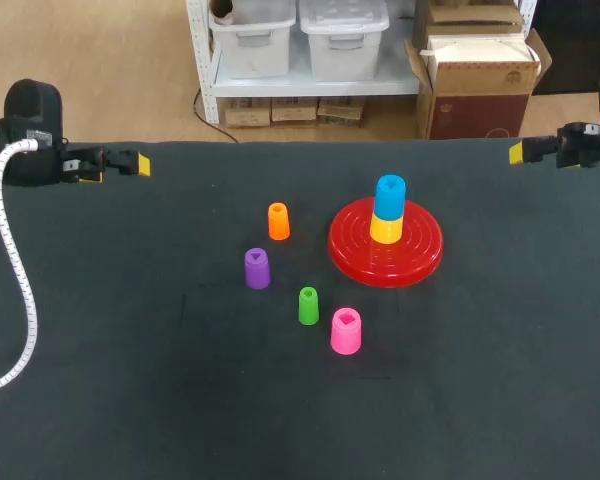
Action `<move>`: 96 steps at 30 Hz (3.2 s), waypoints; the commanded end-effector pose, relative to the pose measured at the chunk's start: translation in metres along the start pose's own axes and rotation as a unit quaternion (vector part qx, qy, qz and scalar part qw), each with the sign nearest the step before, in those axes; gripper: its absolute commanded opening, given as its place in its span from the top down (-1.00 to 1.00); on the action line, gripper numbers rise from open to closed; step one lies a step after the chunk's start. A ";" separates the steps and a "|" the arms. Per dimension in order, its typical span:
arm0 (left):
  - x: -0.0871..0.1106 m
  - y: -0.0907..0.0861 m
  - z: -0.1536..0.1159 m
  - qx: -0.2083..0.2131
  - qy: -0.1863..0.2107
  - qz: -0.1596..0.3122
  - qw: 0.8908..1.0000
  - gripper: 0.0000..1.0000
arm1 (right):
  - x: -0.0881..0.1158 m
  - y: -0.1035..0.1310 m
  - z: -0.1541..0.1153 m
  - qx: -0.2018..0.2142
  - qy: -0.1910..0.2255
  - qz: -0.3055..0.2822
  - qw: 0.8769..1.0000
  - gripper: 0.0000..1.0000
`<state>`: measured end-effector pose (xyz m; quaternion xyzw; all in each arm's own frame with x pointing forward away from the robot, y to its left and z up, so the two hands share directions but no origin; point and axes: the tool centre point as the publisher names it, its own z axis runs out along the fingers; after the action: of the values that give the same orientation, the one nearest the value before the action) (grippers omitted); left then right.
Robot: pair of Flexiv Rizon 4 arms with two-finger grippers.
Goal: Pick up and stack the cylinders on the red base in this order: pink,purple,orange,green
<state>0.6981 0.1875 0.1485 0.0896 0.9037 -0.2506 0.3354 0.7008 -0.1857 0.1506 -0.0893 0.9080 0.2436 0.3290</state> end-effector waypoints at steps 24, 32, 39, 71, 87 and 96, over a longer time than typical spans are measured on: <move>0.014 0.003 -0.002 -0.018 0.078 0.108 0.991 -1.00 | 0.001 0.000 0.000 0.000 -0.001 0.000 1.000 -1.00; 0.036 -0.011 -0.016 0.042 0.132 0.291 0.947 -1.00 | 0.001 0.000 0.000 0.000 -0.001 0.000 1.000 -1.00; 0.041 -0.031 -0.018 0.104 0.150 0.358 0.916 -1.00 | 0.001 0.000 0.000 0.000 -0.001 0.000 1.000 -1.00; 0.043 -0.048 -0.018 0.120 0.114 0.322 0.932 -1.00 | 0.001 0.000 0.000 0.000 -0.001 0.000 1.000 -1.00; 0.043 -0.048 -0.018 0.120 0.114 0.322 0.932 -1.00 | 0.001 0.000 0.000 0.000 -0.001 0.000 1.000 -1.00; 0.043 -0.048 -0.018 0.120 0.114 0.322 0.932 -1.00 | 0.001 0.000 0.000 0.000 -0.001 0.000 1.000 -1.00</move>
<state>0.6375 0.1554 0.1515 0.4427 0.8206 -0.2246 0.2830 0.7007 -0.1857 0.1507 -0.0893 0.9080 0.2437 0.3290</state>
